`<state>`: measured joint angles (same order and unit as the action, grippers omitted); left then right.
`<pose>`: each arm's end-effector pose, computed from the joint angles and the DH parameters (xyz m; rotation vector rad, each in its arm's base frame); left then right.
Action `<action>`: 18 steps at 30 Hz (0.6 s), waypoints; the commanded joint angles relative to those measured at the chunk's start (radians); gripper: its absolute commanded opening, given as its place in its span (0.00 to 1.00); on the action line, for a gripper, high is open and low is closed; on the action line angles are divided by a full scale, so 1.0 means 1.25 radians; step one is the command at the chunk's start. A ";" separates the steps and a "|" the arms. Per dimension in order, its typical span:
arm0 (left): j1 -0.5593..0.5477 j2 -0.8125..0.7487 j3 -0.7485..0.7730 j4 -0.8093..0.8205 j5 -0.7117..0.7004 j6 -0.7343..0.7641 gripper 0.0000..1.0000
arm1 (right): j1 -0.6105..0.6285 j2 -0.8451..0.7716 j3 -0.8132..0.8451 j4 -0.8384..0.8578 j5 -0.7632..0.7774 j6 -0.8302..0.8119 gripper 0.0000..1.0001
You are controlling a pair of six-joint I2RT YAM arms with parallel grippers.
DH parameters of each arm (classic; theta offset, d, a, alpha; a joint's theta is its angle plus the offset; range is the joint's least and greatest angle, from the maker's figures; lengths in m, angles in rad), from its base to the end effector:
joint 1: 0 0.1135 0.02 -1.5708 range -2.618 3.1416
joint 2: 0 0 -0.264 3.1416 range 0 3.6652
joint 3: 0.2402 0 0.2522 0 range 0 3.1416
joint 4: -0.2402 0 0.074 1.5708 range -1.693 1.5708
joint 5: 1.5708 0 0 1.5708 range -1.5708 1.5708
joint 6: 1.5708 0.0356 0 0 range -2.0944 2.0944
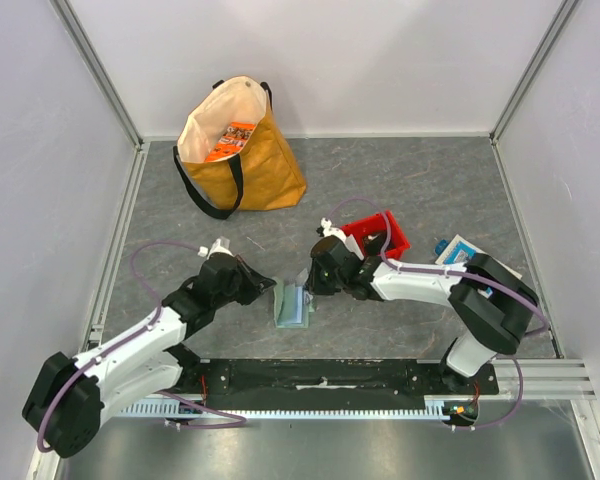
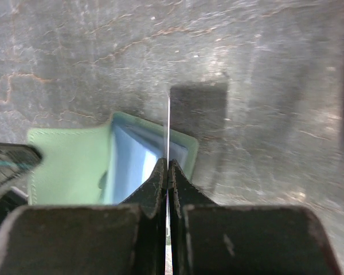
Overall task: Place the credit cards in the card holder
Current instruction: Insert the credit card into the card holder.
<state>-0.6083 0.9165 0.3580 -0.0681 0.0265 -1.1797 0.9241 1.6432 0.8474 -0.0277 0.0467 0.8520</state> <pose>0.1534 -0.1080 0.1798 -0.6589 2.3007 -0.9725 0.1989 0.2606 0.1634 -0.0682 2.5371 0.7346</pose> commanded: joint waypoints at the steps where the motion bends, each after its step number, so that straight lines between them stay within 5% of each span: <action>1: -0.001 -0.064 0.028 -0.165 -0.141 0.026 0.02 | -0.003 -0.088 0.020 -0.143 0.170 -0.045 0.00; 6: -0.001 -0.110 -0.008 -0.249 -0.202 0.003 0.02 | -0.007 -0.133 0.035 -0.151 0.164 -0.068 0.00; 18: 0.001 -0.131 -0.067 -0.312 -0.234 -0.011 0.02 | -0.003 -0.067 -0.023 0.093 -0.106 0.017 0.00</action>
<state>-0.6075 0.7696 0.2806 -0.4267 -0.2127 -1.1847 0.9146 1.5249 0.8398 -0.0353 0.0059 0.8303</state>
